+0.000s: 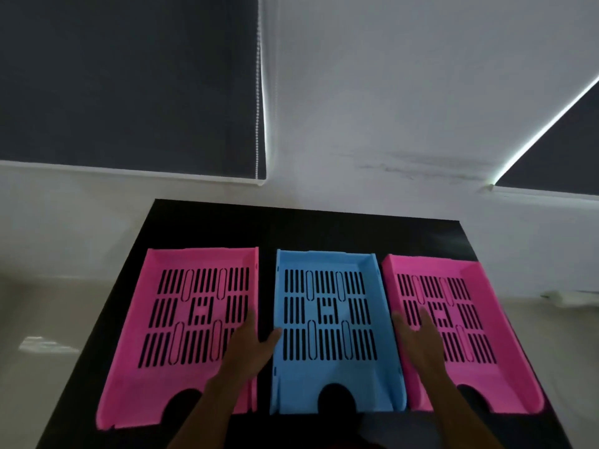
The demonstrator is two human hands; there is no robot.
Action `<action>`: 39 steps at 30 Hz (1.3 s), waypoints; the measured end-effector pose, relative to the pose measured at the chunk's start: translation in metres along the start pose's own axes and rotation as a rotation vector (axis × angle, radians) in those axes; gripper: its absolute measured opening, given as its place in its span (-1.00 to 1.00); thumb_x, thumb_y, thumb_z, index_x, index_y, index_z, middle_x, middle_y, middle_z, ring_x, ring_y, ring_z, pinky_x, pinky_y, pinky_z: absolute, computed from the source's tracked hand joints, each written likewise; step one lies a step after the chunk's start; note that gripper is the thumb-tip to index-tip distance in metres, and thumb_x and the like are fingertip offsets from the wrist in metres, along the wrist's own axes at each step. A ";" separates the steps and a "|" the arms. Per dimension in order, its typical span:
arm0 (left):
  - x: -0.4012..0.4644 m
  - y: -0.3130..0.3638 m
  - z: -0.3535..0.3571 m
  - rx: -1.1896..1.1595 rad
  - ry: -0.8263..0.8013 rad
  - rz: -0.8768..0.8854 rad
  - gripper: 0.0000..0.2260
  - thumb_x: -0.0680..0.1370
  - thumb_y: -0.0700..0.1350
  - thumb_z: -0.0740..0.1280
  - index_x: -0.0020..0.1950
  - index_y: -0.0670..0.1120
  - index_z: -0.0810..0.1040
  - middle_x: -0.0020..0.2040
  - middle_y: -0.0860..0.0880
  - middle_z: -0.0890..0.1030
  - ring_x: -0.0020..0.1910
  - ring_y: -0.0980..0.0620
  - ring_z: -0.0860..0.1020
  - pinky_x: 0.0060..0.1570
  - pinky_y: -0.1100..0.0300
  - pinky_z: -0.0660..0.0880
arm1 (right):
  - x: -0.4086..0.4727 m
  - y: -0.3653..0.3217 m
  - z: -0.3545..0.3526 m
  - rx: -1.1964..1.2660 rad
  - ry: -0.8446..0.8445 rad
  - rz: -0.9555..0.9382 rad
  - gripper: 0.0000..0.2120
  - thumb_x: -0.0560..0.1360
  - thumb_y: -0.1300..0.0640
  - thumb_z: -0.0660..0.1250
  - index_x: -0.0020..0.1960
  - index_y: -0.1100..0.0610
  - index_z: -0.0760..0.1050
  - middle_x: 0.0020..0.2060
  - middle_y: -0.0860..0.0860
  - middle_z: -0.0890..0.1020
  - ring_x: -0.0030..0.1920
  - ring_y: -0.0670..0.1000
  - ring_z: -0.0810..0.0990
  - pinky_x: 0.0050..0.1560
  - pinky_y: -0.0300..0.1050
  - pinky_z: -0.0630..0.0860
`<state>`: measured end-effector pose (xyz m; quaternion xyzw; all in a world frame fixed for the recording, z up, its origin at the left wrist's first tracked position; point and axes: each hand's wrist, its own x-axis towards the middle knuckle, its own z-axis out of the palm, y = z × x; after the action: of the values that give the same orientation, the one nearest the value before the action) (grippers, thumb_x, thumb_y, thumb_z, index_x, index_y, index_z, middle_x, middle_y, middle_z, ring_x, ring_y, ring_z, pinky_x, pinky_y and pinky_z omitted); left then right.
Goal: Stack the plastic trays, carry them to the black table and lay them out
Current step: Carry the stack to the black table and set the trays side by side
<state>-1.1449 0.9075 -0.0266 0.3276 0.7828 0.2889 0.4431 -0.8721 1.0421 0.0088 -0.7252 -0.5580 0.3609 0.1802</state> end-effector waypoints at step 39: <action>0.106 0.058 0.045 0.165 0.113 0.029 -0.26 0.62 -0.29 0.24 0.64 -0.13 -0.17 0.59 -0.28 0.23 -0.04 -0.09 0.68 0.01 0.17 0.62 | 0.114 0.009 0.027 -0.011 -0.363 -0.223 -0.43 0.69 0.26 0.05 0.63 0.18 -0.09 0.63 0.11 0.10 0.59 0.07 0.18 0.57 0.09 0.21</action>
<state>-1.1319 1.0324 -0.0569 0.3576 0.8229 0.2479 0.3654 -0.8727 1.1425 -0.0521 -0.5832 -0.6598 0.4604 0.1118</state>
